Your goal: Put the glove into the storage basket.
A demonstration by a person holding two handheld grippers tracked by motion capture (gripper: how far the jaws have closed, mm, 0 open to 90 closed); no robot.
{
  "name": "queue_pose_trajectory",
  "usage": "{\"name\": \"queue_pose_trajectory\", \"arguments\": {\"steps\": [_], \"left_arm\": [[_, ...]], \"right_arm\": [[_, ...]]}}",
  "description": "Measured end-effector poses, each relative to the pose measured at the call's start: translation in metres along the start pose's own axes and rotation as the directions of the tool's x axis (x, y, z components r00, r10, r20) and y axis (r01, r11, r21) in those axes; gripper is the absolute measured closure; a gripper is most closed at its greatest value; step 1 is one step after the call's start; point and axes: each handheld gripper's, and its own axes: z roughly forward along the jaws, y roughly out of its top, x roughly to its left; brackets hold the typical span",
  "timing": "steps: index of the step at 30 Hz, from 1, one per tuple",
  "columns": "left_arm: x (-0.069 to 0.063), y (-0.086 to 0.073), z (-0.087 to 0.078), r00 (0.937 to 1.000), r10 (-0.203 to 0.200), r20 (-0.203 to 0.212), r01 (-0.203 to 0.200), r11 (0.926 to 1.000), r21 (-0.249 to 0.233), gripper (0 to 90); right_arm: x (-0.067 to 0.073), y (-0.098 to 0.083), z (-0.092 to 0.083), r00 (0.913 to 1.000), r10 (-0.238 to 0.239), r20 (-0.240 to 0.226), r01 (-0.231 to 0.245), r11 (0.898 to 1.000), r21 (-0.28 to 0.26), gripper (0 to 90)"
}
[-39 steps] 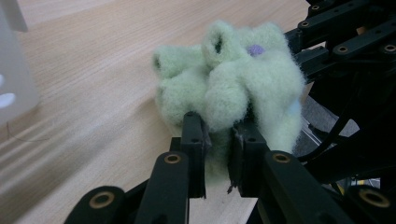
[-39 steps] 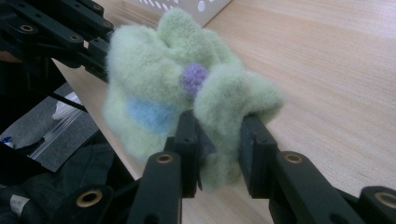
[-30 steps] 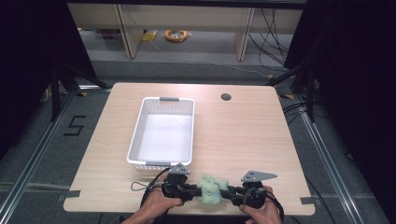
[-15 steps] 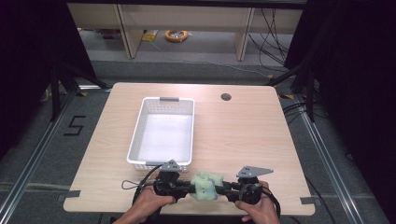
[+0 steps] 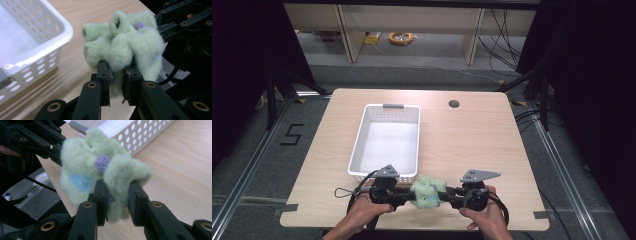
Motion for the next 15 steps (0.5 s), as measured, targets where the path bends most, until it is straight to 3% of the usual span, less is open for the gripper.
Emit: {"name": "queue_pose_trajectory", "arguments": {"steps": [4, 5, 6, 10, 13, 14, 15], "left_arm": [[0.002, 0.007, -0.009, 0.9999, -0.005, 0.009, 0.005, 1.0, -0.008, 76.6], [0.002, 0.009, -0.013, 1.0, 0.002, -0.004, -0.002, 1.0, -0.006, 76.5], [0.002, 0.011, -0.014, 1.0, -0.004, -0.003, 0.004, 0.9999, -0.012, 76.4], [0.006, 0.02, -0.024, 0.9999, 0.005, -0.015, -0.005, 0.9999, -0.01, 76.2], [0.009, 0.027, -0.031, 0.9997, 0.003, -0.026, -0.003, 0.9999, -0.013, 76.2], [0.01, 0.03, -0.034, 0.9994, -0.004, -0.033, 0.003, 0.9999, -0.01, 76.0], [0.012, 0.032, -0.036, 0.9992, 0.004, -0.039, -0.004, 0.9999, -0.011, 75.9]], "right_arm": [[0.004, 0.011, -0.002, 0.9999, 0.009, -0.01, -0.008, 1.0, 0.007, 71.7], [0.006, 0.013, -0.002, 0.9994, 0.029, -0.019, -0.029, 1.0, 0.008, 71.6], [0.004, 0.017, -0.002, 0.9999, -0.001, -0.017, 0.001, 1.0, -0.002, 71.7], [0.007, 0.029, -0.001, 0.9997, 0.006, -0.025, -0.006, 1.0, -0.007, 71.7], [0.007, 0.039, 0.0, 0.9991, -0.033, -0.028, 0.032, 0.999, -0.018, 71.6], [0.011, 0.042, 0.0, 0.9994, 0.004, -0.036, -0.004, 1.0, 0.001, 71.7], [0.009, 0.046, 0.001, 0.9992, -0.023, -0.032, 0.023, 1.0, -0.006, 71.7]]}}
